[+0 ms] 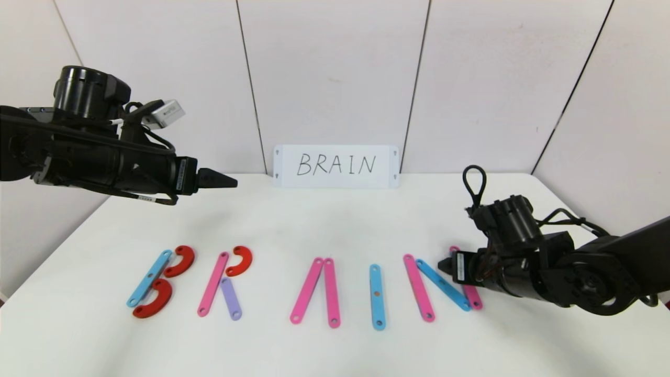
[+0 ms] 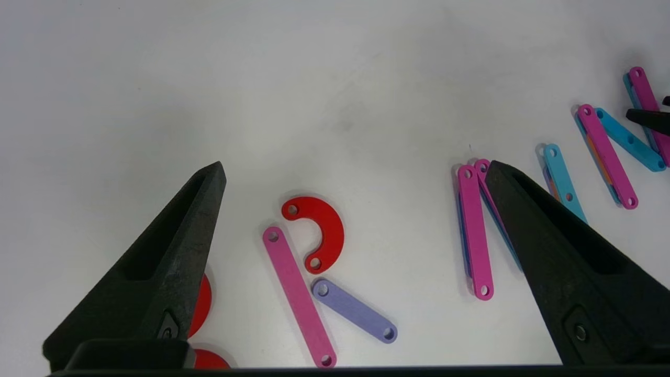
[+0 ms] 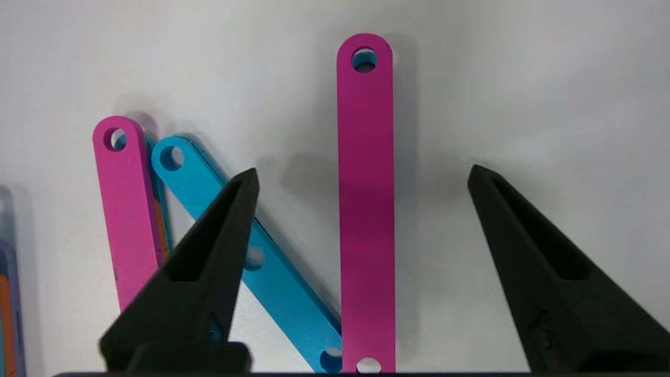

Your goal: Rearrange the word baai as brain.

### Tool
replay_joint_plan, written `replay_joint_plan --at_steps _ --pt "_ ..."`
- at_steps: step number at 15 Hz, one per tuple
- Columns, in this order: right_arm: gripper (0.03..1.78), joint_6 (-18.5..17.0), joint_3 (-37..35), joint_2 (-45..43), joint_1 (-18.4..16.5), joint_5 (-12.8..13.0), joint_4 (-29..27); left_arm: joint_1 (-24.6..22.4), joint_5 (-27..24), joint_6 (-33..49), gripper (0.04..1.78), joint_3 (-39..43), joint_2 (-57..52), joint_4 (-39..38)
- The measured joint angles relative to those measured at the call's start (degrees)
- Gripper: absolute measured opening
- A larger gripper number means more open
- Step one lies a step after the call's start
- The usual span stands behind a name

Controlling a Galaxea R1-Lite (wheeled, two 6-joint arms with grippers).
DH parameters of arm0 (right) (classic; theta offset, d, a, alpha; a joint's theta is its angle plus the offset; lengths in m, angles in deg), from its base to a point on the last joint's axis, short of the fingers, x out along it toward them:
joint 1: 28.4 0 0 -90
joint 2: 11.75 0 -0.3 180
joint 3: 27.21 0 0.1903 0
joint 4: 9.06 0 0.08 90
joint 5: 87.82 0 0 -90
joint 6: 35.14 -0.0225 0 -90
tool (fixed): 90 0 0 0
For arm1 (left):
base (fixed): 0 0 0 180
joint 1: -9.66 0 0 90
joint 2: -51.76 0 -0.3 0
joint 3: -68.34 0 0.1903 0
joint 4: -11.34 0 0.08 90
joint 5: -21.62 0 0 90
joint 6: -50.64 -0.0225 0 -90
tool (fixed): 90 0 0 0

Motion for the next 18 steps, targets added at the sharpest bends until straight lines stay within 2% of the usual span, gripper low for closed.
replay_joint_plan --at_steps 2,4,5,8,14,18 --pt "1.64 0.2 -0.02 -1.04 0.0 -0.05 -0.11 0.0 0.0 0.02 1.73 0.0 -0.02 0.0" --pt "1.73 1.1 -0.02 -2.06 0.0 -1.1 -0.69 0.0 -0.06 0.0 1.73 0.07 -0.43 0.02" --pt "1.74 1.65 -0.07 -2.73 0.0 -2.41 -1.07 0.0 -0.15 0.0 1.73 0.07 -0.6 0.02" --pt "1.74 5.03 -0.3 -4.73 -0.5 -9.06 -1.0 0.06 -0.02 0.0 1.73 0.18 -0.62 0.05" --pt "1.74 8.07 -2.4 -9.95 -0.85 -12.04 -1.24 0.09 0.2 -0.79 1.73 2.73 -4.4 0.02" --pt "1.74 8.53 -5.78 -16.76 -0.38 -12.31 -1.77 0.06 0.85 -0.8 1.73 7.3 -10.06 0.02"
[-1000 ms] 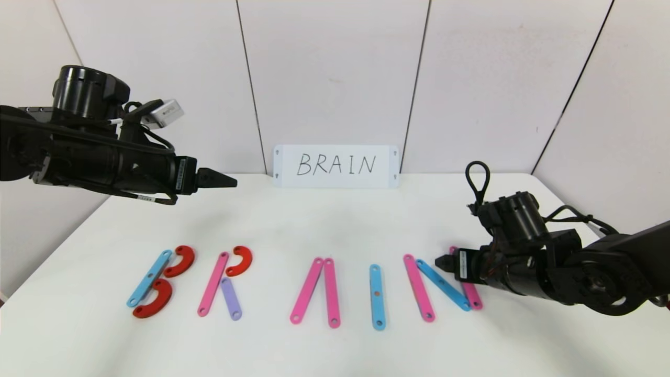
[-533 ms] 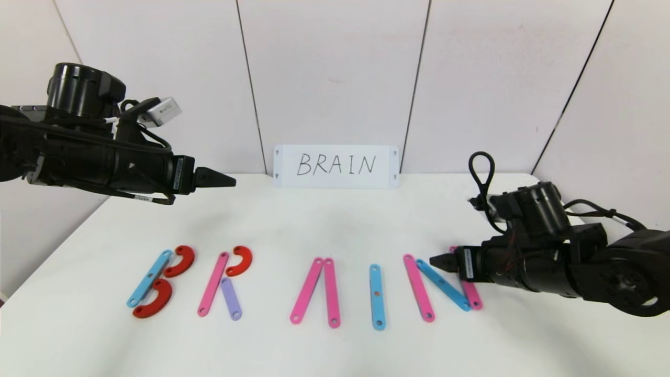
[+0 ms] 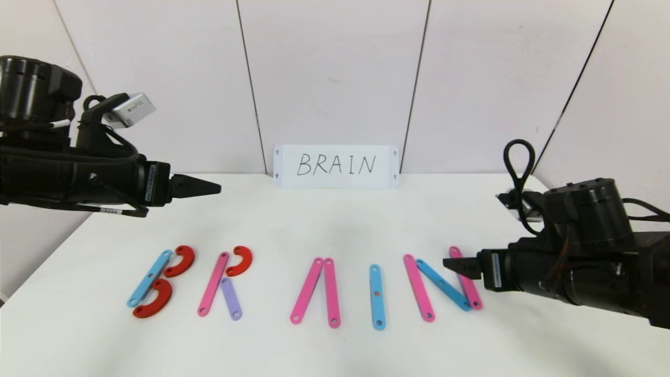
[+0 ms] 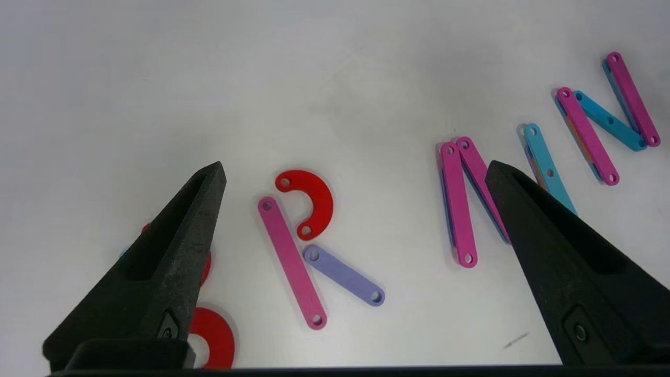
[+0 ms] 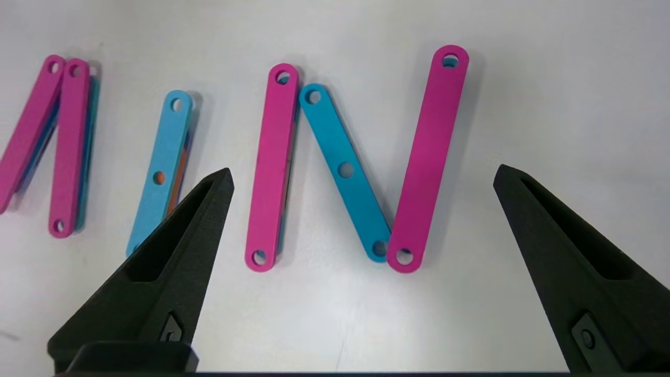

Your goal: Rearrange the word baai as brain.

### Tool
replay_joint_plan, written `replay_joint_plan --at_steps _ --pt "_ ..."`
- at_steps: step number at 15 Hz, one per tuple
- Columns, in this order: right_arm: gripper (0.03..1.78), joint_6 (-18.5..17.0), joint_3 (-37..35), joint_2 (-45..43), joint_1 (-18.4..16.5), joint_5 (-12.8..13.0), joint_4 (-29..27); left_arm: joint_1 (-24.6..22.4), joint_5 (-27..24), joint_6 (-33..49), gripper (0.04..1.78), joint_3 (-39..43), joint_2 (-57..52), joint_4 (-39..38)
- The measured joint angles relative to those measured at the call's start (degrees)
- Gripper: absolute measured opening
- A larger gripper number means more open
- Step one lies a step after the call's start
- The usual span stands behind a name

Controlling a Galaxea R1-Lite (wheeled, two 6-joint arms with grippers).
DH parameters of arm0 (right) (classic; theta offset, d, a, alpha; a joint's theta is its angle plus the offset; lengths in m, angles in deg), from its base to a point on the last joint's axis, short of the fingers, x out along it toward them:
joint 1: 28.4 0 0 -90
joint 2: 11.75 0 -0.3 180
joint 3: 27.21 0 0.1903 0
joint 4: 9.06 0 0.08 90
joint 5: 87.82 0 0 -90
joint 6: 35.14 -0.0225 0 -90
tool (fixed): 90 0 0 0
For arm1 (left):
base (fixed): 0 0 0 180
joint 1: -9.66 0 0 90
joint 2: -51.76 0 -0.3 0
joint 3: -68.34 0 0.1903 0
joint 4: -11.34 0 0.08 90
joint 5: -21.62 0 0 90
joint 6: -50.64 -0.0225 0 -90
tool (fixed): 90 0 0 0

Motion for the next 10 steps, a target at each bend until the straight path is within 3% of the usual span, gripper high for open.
replay_joint_plan --at_steps 4,10 --pt "1.74 0.01 -3.15 -10.47 0.46 0.16 -3.52 -0.04 1.24 -0.3 1.73 7.91 -9.05 0.0" --pt "1.74 0.2 -3.64 -31.09 0.24 1.12 -21.52 -0.09 3.15 -1.05 1.73 19.9 -24.48 0.67"
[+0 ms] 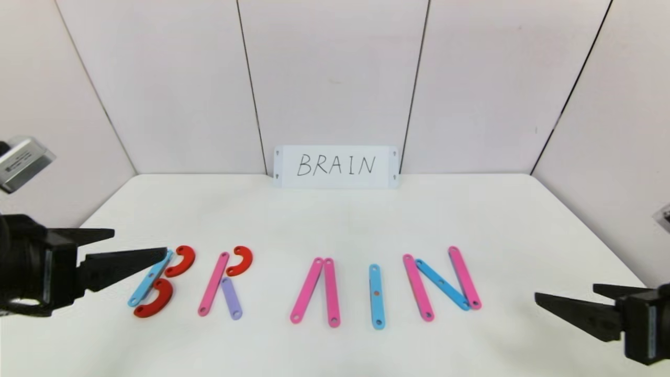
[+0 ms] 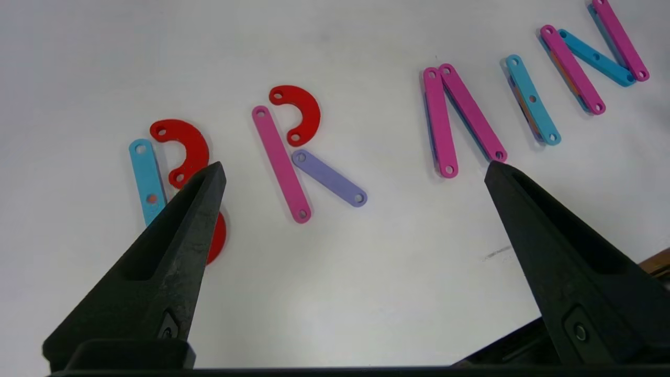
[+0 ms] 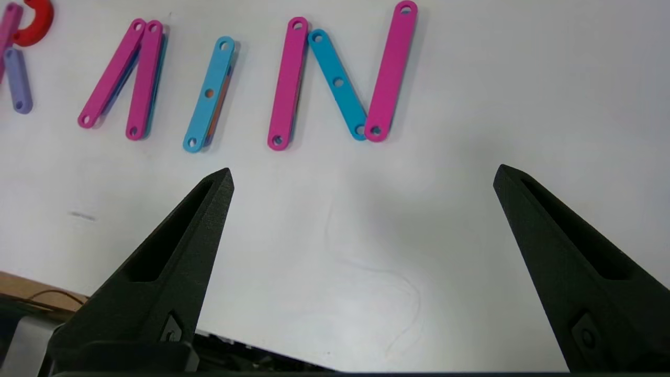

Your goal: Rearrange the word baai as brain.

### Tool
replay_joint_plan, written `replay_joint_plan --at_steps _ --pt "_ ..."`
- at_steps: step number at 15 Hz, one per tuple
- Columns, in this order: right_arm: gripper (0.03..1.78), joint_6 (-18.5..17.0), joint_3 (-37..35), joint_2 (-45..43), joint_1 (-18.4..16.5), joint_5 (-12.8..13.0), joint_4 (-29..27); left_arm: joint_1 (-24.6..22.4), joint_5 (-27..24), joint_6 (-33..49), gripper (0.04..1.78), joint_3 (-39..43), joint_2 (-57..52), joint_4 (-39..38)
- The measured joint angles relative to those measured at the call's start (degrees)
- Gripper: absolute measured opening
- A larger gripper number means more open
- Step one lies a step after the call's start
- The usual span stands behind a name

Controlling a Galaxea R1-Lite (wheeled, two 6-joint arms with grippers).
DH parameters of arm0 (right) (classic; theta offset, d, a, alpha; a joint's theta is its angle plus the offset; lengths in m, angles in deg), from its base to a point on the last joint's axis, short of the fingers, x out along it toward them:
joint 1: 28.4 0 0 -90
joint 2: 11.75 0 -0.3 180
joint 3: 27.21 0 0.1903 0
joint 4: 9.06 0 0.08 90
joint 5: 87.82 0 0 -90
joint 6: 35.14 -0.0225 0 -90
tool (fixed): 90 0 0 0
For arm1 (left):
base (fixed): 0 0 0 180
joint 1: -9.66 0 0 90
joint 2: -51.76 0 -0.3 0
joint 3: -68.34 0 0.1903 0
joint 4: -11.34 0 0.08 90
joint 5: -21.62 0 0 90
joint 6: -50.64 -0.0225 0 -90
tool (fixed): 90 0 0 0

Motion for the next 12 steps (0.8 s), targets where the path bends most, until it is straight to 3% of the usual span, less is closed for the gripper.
replay_joint_plan --at_steps 6,12 --pt "1.74 -0.18 -2.27 -18.08 -2.01 0.11 -4.16 0.02 0.52 -2.19 1.73 4.41 -19.57 13.06" --pt "1.74 0.2 -4.46 -31.78 -13.48 -0.71 -6.03 0.0 4.82 -3.33 1.73 7.45 -38.51 22.67"
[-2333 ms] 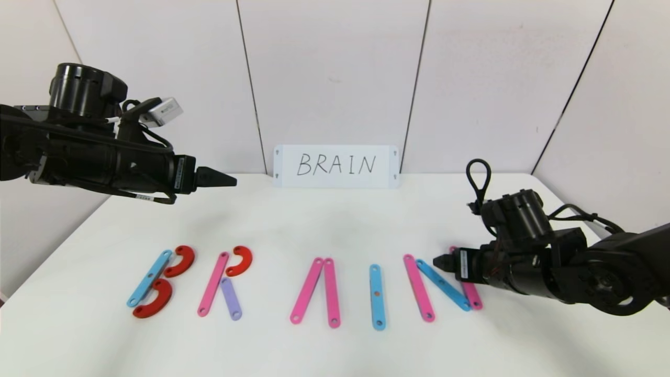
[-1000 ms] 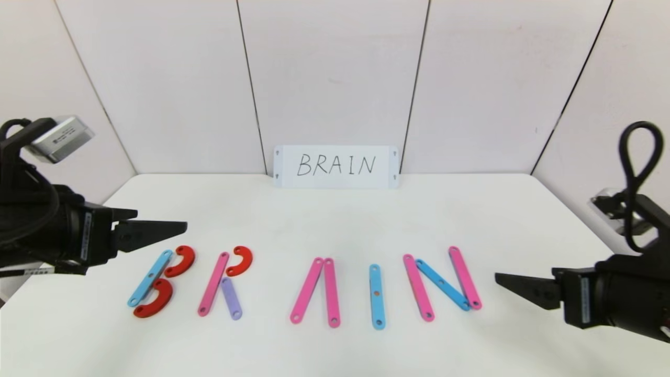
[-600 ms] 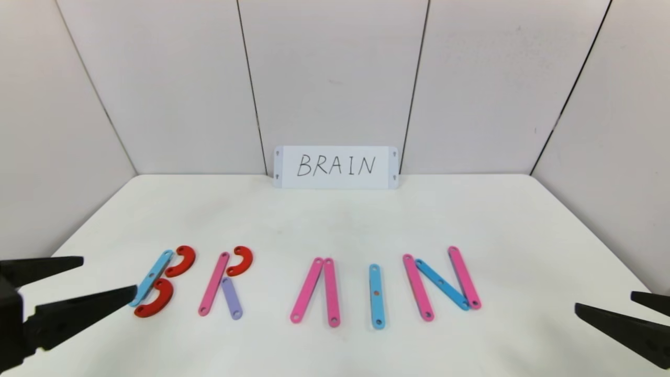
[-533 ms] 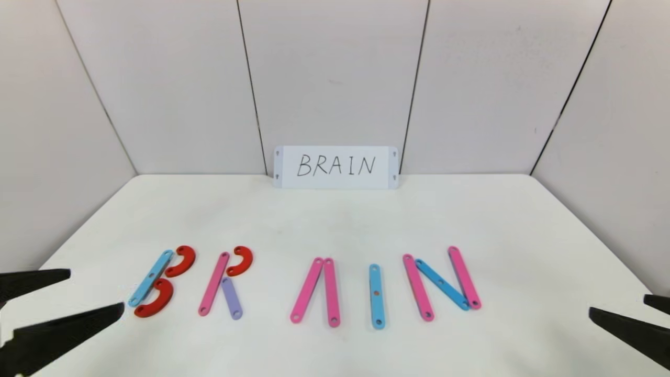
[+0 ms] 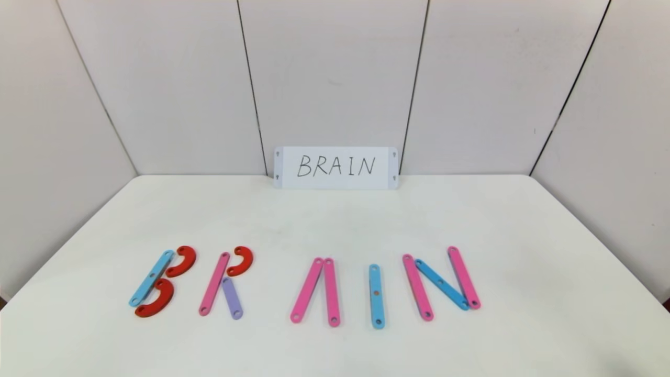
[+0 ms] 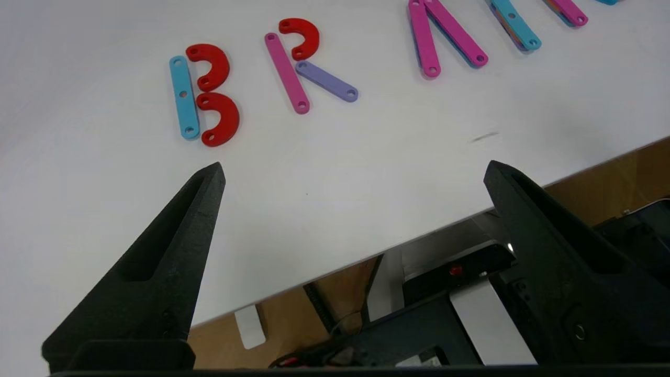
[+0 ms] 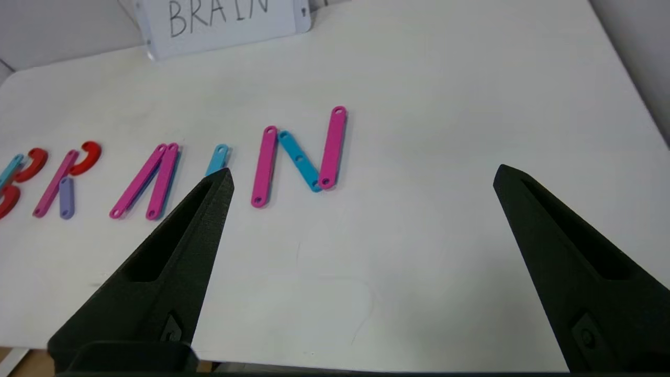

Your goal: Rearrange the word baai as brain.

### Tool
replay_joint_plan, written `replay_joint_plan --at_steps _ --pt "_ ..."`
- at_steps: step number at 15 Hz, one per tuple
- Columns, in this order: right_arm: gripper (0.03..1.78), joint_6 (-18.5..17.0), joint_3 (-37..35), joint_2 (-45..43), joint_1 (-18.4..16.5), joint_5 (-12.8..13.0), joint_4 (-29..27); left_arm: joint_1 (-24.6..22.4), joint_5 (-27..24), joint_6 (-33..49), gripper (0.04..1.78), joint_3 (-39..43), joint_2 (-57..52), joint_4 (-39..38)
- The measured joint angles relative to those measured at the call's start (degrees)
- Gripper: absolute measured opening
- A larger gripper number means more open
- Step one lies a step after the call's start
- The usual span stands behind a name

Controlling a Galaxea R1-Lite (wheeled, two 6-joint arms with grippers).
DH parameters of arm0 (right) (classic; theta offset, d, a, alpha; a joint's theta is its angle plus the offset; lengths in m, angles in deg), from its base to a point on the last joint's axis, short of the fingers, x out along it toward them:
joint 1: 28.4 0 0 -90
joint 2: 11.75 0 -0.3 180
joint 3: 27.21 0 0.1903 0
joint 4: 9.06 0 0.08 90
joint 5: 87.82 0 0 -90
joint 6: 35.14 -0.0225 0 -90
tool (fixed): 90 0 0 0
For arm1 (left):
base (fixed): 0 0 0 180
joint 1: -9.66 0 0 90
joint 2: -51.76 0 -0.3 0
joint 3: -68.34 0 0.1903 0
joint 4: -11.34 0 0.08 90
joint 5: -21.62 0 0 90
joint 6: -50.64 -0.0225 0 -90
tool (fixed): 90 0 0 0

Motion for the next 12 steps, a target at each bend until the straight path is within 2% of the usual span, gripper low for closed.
replay_joint_plan --at_steps 3,5,8,10,12 --pt "1.74 0.06 -0.26 -5.75 -6.86 -0.26 -1.24 -1.62 1.39 0.52 1.73 0.05 -6.03 0.8" --pt "1.74 0.41 -1.55 -9.95 -10.05 -0.04 -1.01 -3.64 1.39 0.59 1.73 0.24 -9.2 1.0" --pt "1.74 2.71 -4.67 -16.2 -9.94 -0.55 -0.77 -4.95 2.51 0.69 1.73 1.66 -14.28 0.72" --pt "1.74 5.9 -7.41 -20.59 -9.45 -1.29 0.2 -5.03 3.64 0.69 1.73 3.45 -18.65 0.33" --pt "1.74 10.45 -11.86 -24.81 -9.22 -3.08 3.19 -5.03 6.38 1.22 1.73 6.03 -21.52 -1.34"
